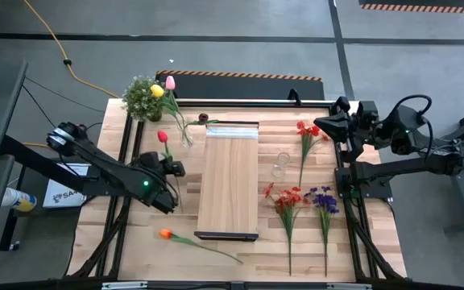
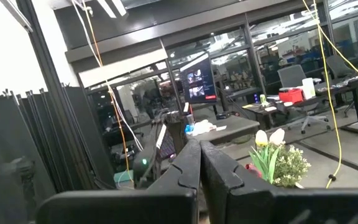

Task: Pick and place flowers into a vace then onto a shelf
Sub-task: Put the red flower into the left vase

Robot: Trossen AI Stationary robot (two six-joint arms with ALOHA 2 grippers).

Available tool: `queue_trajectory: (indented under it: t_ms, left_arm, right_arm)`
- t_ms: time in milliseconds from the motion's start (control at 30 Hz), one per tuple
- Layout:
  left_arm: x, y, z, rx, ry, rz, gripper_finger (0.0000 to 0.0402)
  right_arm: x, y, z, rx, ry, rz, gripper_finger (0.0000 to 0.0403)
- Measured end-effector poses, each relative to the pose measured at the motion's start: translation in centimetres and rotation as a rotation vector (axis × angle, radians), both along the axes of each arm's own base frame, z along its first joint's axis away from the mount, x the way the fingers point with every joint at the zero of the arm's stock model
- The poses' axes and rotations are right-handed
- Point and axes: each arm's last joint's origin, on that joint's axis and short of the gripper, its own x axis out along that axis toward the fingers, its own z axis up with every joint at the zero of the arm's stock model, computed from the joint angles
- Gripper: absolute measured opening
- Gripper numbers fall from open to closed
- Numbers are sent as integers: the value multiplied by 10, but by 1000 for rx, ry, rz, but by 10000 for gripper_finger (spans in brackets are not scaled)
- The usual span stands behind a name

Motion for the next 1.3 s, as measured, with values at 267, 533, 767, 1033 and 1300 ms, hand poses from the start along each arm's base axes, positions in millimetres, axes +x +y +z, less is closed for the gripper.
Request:
queue_trajectory:
  t_ms: [267, 533, 767, 1033, 1300]
  left_arm:
    - [6, 1, 77, 233, -5, -136, 27]
    - [14, 13, 144, 464, 38, -171, 27]
    - [12, 24, 181, 612, 90, -118, 27]
    - [16, 46, 185, 607, 131, -8, 27]
    - [23, 63, 187, 597, 153, 87, 27]
  right_arm:
    - [0, 0, 0, -32, 3, -17, 0]
    - [0, 0, -1, -49, 13, -25, 0]
    - [0, 0, -2, -58, 30, -23, 0]
    - [1, 0, -3, -144, 50, -43, 0]
    - [0, -2, -3, -187, 61, -112, 0]
